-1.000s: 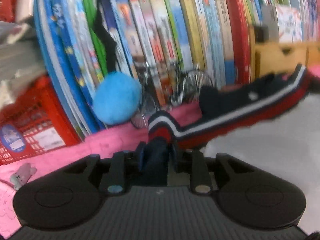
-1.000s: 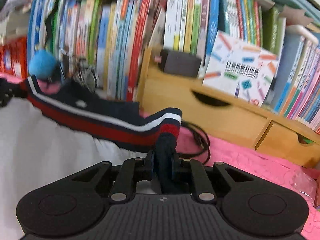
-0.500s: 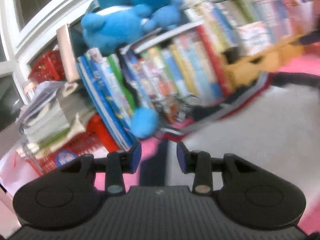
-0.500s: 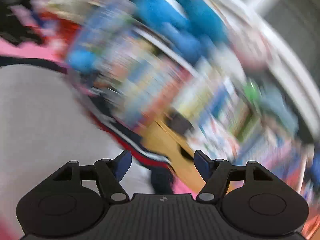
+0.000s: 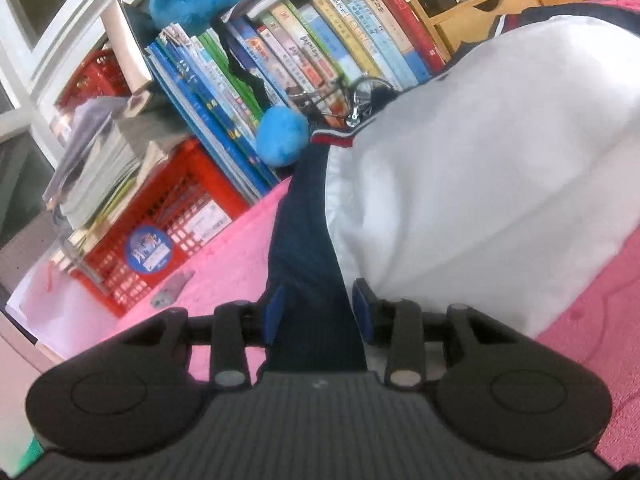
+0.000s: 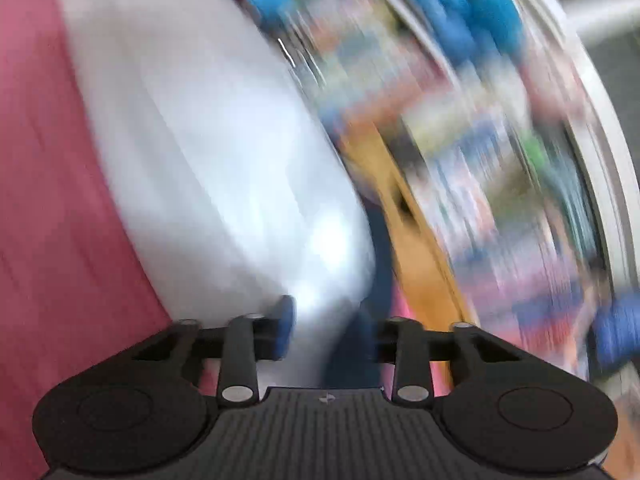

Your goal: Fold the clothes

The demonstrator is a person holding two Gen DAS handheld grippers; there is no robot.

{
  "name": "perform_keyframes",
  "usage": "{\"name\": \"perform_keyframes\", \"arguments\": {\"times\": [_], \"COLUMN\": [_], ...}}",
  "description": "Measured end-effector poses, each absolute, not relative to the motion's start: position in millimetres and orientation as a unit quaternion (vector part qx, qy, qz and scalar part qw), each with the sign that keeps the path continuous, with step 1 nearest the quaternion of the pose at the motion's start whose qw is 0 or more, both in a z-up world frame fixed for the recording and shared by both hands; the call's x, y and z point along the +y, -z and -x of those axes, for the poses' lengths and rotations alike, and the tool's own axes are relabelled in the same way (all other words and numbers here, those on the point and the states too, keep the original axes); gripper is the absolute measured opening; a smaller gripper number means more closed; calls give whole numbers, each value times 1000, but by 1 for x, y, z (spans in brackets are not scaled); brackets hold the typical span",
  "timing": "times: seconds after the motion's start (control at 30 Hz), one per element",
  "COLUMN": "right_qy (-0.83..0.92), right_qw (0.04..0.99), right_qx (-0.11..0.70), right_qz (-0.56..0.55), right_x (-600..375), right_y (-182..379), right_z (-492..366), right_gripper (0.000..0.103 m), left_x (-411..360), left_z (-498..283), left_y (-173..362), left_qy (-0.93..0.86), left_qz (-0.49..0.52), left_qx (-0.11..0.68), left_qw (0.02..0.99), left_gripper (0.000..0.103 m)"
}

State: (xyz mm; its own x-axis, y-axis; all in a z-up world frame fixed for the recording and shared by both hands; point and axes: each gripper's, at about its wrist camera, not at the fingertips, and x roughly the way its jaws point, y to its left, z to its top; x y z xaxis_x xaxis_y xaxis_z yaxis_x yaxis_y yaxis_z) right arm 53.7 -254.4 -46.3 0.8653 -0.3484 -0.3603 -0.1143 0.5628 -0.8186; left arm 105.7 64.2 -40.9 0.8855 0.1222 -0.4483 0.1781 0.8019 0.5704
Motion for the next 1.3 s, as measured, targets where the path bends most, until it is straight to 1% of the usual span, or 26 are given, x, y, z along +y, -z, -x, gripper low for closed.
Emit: {"name": "perform_keyframes", "arguments": {"times": [0.1,0.13,0.2,0.23,0.27,0.3,0.37,0.43,0.47,0.53,0.63,0.67,0.73,0.77,0.9,0.97,1.07,1.13,1.23,1.27,1.3], "right_qy": [128,145,167,165,155,125,35,-54,-95,-171,-218,-222,-219,-218,-218,-220,-214,-209,-186,-178,-174], "right_qw": [831,824,815,820,830,845,872,891,891,878,857,855,860,864,879,884,871,857,826,815,805], "right_qx": [300,319,329,321,306,293,266,236,227,216,219,216,215,220,225,226,209,195,168,154,143], "right_qz": [451,445,447,445,439,431,409,384,381,391,411,416,408,397,359,344,391,428,504,530,550], "right_x": [-301,-312,-320,-317,-310,-297,-264,-230,-213,-179,-145,-137,-131,-130,-139,-143,-141,-139,-131,-128,-125], "right_y": [45,43,38,32,24,16,1,-14,-17,-16,-7,-2,-1,-2,-7,-8,1,8,28,36,41], "right_z": [-55,-56,-51,-46,-39,-31,-17,-3,0,2,-10,-12,-22,-27,-46,-46,-33,-23,-24,-28,-33], "right_gripper": [29,29,31,34,40,46,51,51,51,51,47,43,40,35,33,33,33,35,36,33,21], "left_x": [68,71,76,79,80,77,71,64,58,44,25,19,7,3,-15,-18,-14,-9,-8,-10,-12], "left_z": [-106,-106,-103,-98,-92,-83,-66,-48,-39,-24,-14,-14,-16,-18,-26,-34,-47,-51,-51,-51,-51], "left_y": [41,40,36,33,28,23,11,-1,-3,1,12,17,27,31,49,53,41,33,21,20,19], "left_qy": [21,27,37,41,44,61,105,148,172,220,262,269,280,284,292,279,282,291,301,304,306], "left_qz": [-310,-307,-304,-306,-309,-311,-315,-317,-327,-346,-366,-374,-389,-395,-422,-422,-383,-365,-347,-348,-352], "left_qx": [238,237,227,216,202,192,173,154,146,146,152,152,153,153,139,133,147,154,156,155,152], "left_qw": [920,921,924,926,928,929,927,924,918,900,880,875,864,860,847,852,867,871,874,873,871], "left_gripper": [38,38,37,37,37,37,37,39,41,42,42,42,42,42,42,40,37,36,34,34,35]}}
